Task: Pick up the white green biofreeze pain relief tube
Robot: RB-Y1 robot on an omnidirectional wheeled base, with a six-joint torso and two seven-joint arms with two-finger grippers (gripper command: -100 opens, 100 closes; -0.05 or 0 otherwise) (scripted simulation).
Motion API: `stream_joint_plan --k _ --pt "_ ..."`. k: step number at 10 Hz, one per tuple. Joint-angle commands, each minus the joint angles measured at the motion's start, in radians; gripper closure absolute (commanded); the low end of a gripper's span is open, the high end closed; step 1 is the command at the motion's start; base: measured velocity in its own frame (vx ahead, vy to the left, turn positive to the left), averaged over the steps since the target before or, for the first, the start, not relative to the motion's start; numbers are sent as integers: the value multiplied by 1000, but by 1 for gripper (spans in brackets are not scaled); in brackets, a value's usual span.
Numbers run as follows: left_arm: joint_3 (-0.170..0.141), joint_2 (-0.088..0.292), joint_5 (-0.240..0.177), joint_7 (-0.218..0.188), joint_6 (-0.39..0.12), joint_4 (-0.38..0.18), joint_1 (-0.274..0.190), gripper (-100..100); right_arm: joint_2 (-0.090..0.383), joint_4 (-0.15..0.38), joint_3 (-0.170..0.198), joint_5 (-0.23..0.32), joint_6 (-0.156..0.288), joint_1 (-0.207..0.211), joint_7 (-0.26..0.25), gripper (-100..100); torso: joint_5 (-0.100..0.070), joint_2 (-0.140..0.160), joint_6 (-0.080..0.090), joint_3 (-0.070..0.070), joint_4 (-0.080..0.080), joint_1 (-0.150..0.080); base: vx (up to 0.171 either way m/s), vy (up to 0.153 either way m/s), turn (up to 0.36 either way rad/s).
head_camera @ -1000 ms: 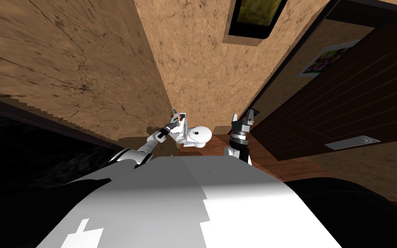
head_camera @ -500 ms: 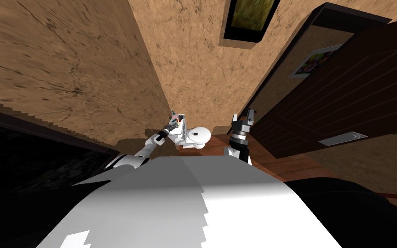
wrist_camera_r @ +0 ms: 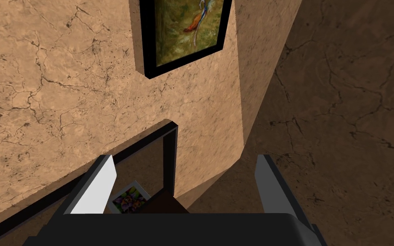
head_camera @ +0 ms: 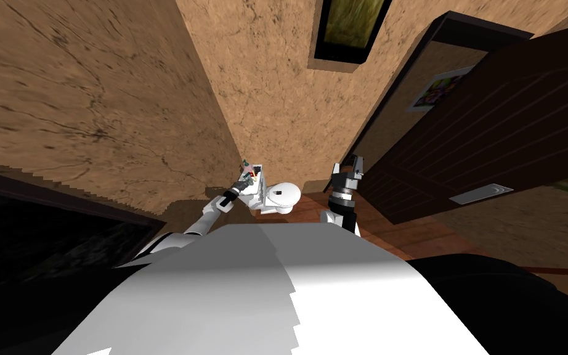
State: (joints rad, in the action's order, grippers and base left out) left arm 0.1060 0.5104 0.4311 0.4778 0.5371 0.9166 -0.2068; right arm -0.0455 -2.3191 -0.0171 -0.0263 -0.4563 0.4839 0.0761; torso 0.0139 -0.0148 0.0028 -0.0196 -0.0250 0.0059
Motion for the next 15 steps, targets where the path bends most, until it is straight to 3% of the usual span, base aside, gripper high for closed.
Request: stream_joint_plan --k 1,2,3,5,6,7,8,9,10,12,13,14,15 --pt "-16 0 9 -9 -15 50 50 100 0 0 0 0 0 0 0 0 0 0 0 0 0 0 40 9 -91" --pt "-16 0 9 -9 -15 82 64 100 0 0 0 0 0 0 0 0 1 -1 -1 -1 -1 0 22 6 22" --pt "-51 6 28 -27 -39 123 107 100 0 0 0 0 0 0 0 0 1 -1 -1 -1 -1 0 48 0 -124" --pt "-51 6 28 -27 -39 173 156 100 0 0 0 0 0 0 0 0 1 -2 -1 -2 -2 1 36 7 -49" --pt "-51 6 28 -27 -39 186 156 100 0 0 0 0 0 0 0 0 1 -1 -2 -2 -3 1 2 2 16" --pt "-87 12 47 -45 -62 221 198 100 0 0 0 0 0 0 0 0 1 1 -1 -1 -2 0 29 0 -148" --pt "-87 12 47 -45 -62 272 241 100 0 0 0 0 0 0 0 0 1 0 -1 -1 -2 1 43 6 -98" --pt "-87 12 47 -45 -62 291 249 100 0 0 0 0 0 0 0 0 1 -1 -2 -2 -2 1 22 7 15" --pt "-123 19 66 -63 -86 328 289 100 0 0 0 0 0 0 0 0 1 0 -2 -1 -2 1 38 1 -138" --pt "-123 19 66 -63 -86 383 341 100 0 0 0 0 0 0 0 0 1 -1 -2 -2 -3 1 32 9 -39" --pt "-123 19 66 -63 -86 395 341 100 0 0 0 0 0 0 0 0 1 0 -2 -1 -2 1 2 3 18" --pt "-159 25 85 -81 -110 436 385 100 0 0 0 0 0 0 0 0 1 1 -1 0 -2 0 27 1 -159" --pt "-159 25 85 -81 -110 471 420 100 0 0 0 0 0 0 0 0 1 1 -1 0 -2 0 38 10 -81"
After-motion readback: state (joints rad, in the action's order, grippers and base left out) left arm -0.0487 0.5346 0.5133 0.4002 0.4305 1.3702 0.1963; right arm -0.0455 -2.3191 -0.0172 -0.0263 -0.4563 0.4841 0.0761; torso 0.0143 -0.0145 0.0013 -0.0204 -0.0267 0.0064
